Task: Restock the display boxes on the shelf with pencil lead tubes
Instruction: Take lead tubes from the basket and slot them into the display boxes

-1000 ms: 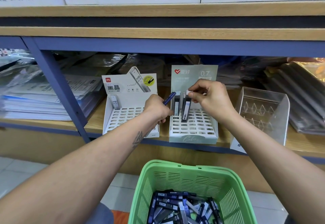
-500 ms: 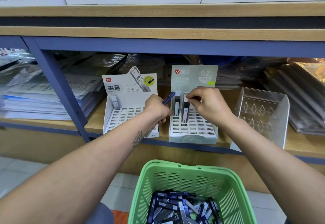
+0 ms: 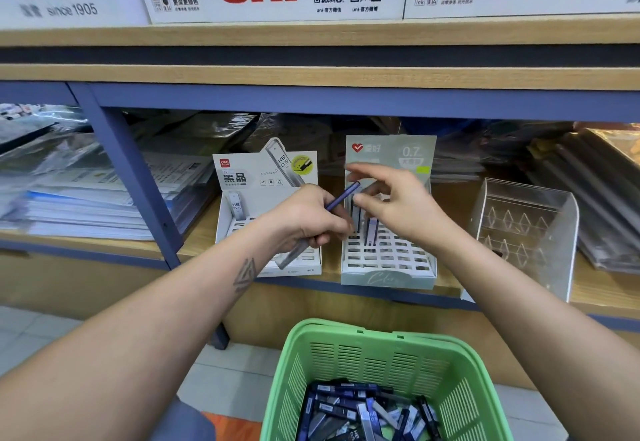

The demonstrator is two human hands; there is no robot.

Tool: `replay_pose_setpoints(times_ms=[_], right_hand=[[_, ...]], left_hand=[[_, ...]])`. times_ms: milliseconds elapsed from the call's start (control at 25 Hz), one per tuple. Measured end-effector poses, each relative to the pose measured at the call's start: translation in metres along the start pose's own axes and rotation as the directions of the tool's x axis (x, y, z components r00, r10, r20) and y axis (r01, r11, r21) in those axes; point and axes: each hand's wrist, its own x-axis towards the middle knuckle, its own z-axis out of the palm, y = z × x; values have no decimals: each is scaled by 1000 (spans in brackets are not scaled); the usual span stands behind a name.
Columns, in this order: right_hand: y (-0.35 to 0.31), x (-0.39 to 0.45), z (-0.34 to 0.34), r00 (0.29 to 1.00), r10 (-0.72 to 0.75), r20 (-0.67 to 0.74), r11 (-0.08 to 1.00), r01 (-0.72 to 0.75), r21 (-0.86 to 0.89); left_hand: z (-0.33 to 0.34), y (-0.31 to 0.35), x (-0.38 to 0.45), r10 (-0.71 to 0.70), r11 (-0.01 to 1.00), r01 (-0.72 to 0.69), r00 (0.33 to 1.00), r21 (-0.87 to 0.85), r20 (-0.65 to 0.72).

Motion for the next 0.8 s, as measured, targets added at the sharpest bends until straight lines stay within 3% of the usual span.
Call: replay_pose_setpoints(times_ms=[80,240,560,800], right_hand=[[-5,0,3,999,1,54,994,-7,106],[-6,1,5,994,111,-12,944,-102,315],[3,3,1,977,213,-23,903,-188,387],[5,3,-8,972,234,-18,769,-174,615]], left_hand=[[-4,-1,-8,16,999,-9,992,-52,123],[-18,-5,-15,-11,996,37,957,-83,289],[-48,-5,-17,-44,992,74,963,-105,264],[-40,-1,-12,7,995,8,986,-94,164]])
